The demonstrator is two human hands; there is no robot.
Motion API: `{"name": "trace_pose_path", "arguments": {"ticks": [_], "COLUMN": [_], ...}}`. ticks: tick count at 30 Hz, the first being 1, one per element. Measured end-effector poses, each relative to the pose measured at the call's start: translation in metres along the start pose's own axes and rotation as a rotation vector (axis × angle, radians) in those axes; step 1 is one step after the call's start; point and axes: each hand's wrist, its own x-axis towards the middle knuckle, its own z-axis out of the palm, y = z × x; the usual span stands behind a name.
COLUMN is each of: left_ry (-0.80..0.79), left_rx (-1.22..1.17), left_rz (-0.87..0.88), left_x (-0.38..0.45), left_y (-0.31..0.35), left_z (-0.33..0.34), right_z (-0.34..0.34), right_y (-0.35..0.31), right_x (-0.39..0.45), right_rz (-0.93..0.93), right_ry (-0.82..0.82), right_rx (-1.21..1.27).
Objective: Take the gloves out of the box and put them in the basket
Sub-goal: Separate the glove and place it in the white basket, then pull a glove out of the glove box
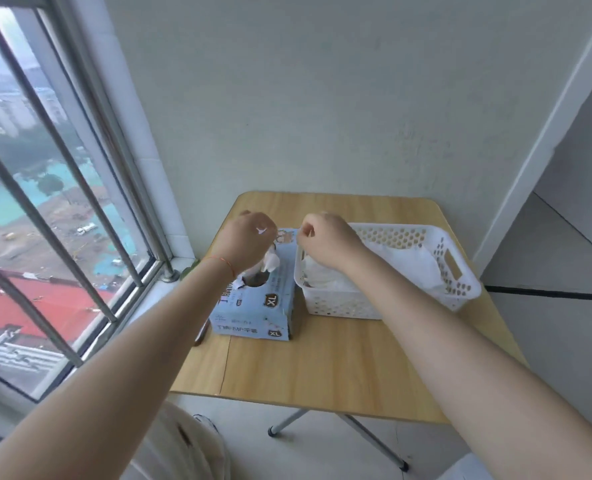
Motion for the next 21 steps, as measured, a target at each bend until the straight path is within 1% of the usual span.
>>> {"name": "trace_pose_path", "arguments": {"ticks": [2, 4, 5, 7, 9, 12, 15, 19, 21], "left_ry": [-0.027, -0.052, -0.054, -0.049, -0.054, -0.056, -0.001, 0.033, 0.044], "left_rx": [0.033, 0.036, 0.029, 0.003, -0.031, -0.080, -0.162, -0.207, -0.195], "left_rz": [-0.039, -0.056, -0.058, -0.042, -0.025, 0.013, 0.054, 0.074, 0.061], "left_x": [-0.005, -0.012, -0.016, -0.021, -0.026, -0.029, -0.030, -0.025, -0.020], "left_y": [-0.017, -0.029, -0.034, -0.042, -0.047, -0.050, -0.045, -0.036, -0.032], "left_z": [-0.005, -0.010, -0.013, -0.016, -0.019, -0.021, -0.022, -0.019, -0.018], "right_z": [0.011, 0.020, 0.025, 0.033, 0.033, 0.021, 0.011, 0.006, 0.007], "right_y": [-0.016, -0.026, -0.032, -0.037, -0.041, -0.045, -0.052, -0.058, -0.059], "right_x": [0.003, 0.005, 0.007, 0.009, 0.011, 0.017, 0.020, 0.020, 0.018], "right_rz": [-0.039, -0.043, -0.055, -0.064, -0.051, -0.028, -0.025, 0.022, 0.024], "right_ry": [-0.096, -0.168, -0.182, -0.157, -0.101, -0.001, 0.060, 0.060, 0.040], "right_rx": [-0.060, -0.203, -0.266, -0.280, -0.199, 0.003, 0.136, 0.334, 0.386]}}
